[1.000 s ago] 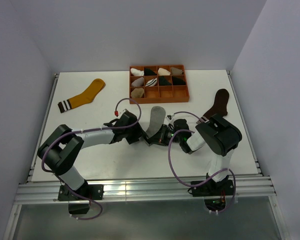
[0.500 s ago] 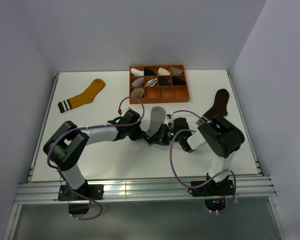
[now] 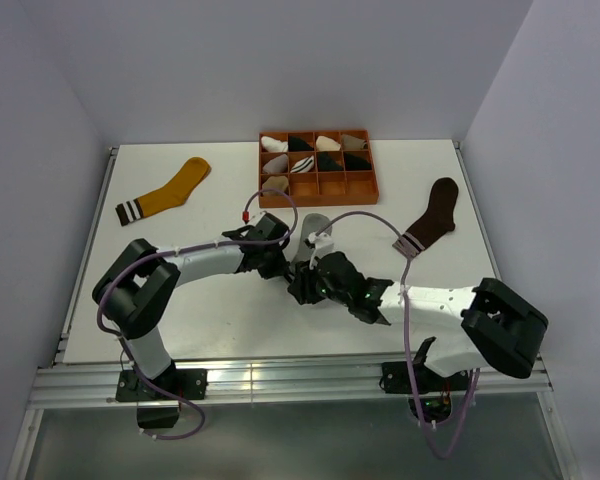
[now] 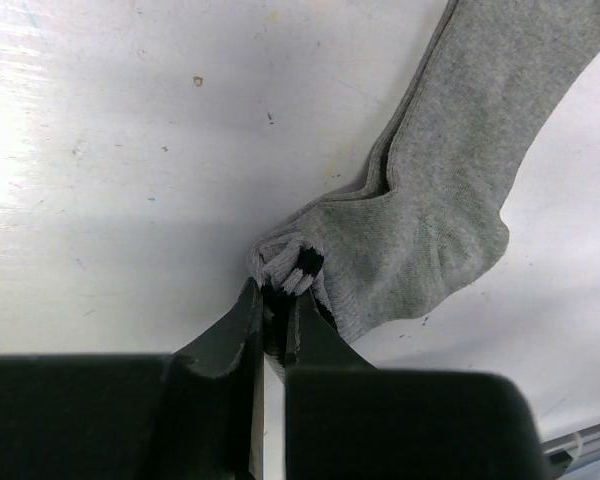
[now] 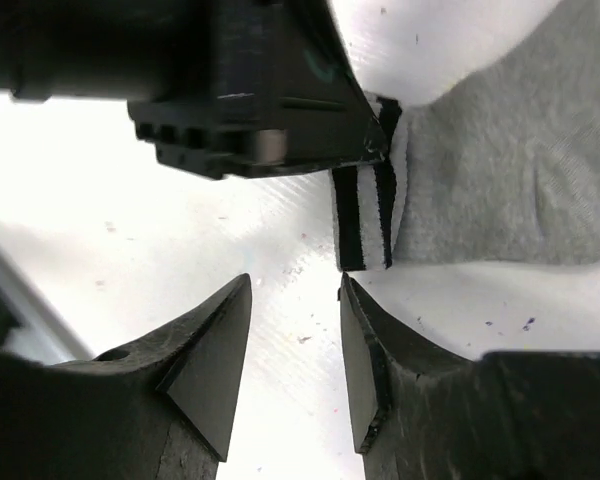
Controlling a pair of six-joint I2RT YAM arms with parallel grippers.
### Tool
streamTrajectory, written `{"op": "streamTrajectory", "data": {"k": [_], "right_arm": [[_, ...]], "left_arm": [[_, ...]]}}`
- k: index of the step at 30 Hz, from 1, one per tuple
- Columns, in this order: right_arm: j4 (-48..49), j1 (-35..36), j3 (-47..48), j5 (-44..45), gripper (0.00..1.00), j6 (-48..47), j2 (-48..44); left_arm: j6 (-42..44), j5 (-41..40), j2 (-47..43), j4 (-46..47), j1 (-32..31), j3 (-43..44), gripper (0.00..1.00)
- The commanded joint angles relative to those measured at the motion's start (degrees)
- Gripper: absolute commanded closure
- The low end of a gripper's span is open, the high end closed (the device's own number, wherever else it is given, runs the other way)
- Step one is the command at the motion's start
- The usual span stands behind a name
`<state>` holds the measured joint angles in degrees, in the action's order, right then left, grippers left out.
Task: Roll the socks
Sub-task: Roll the sock at the center of the board.
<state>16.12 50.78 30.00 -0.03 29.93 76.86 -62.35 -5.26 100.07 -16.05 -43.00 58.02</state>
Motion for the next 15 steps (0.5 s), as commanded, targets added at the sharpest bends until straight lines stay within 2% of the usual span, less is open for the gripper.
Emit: {"op": "streamTrajectory", "data": {"k": [1, 5, 15], "right_arm": [[-3.7, 4.3, 2.3, 15.9, 0.52, -8.6, -0.2], [-2.2, 11.1, 4.4, 23.8, 0.51, -13.1, 2.6], [0.4, 15.8, 8.5, 30.5, 0.51, -18.3, 9.8]], "left_arm": [[2.9, -2.7, 1.4, -7.0, -0.3, 1.0, 0.99], [2.8, -1.8, 1.3, -6.7, -0.2, 1.0, 1.0], [2.9, -1.0, 1.1, -6.5, -0.3, 0.9, 1.0]]}}
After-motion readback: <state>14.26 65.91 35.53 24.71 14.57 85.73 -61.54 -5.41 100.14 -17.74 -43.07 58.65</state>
